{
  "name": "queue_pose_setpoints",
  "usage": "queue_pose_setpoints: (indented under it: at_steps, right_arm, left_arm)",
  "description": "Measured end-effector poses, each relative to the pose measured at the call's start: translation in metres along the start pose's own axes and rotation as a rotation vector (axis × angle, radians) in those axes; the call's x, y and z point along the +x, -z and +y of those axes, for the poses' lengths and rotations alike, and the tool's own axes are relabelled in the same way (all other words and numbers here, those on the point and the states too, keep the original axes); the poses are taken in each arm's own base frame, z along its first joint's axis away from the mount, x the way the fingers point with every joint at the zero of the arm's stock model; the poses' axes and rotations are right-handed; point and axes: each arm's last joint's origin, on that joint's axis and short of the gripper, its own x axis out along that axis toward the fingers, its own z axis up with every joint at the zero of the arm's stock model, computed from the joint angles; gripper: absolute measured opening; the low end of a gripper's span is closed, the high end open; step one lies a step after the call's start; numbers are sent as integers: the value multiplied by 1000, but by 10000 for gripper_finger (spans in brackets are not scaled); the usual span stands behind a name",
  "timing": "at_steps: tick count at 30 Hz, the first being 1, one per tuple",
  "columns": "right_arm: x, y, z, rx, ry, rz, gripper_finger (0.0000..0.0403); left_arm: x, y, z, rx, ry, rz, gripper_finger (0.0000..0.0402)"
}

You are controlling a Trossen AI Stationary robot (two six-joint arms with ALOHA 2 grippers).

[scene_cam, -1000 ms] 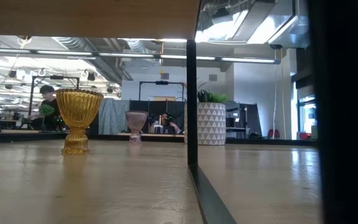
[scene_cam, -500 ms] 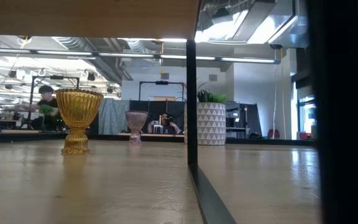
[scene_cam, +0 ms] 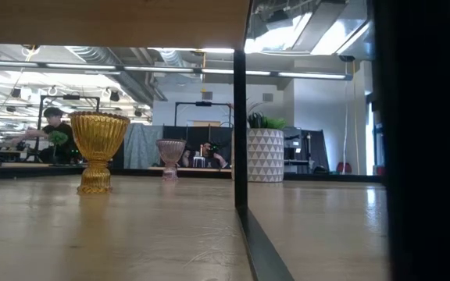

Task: Pick & Place candle stick holders
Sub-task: Put the bottom pink glass on the shelf

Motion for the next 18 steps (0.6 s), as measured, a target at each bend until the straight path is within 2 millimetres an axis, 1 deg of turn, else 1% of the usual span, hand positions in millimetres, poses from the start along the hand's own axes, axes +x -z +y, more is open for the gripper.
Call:
queue_pose_setpoints:
  at_steps: [5, 9, 16, 18]
  right_arm:
    - [1, -2, 0, 2, -8, -9, 131]
    - [2, -4, -1, 7, -4, -8, 131]
    - [2, -4, -2, 8, -4, -8, 131]
    - [2, -5, -2, 11, -2, -8, 131]
  left_arm:
    - [-16, 5, 23, -64, 66, -47, 20]
    - [-18, 5, 40, -79, 51, -37, 20]
    - [-16, -8, 71, -114, 2, -19, 19]
    - [-19, -15, 80, -119, 6, -17, 19]
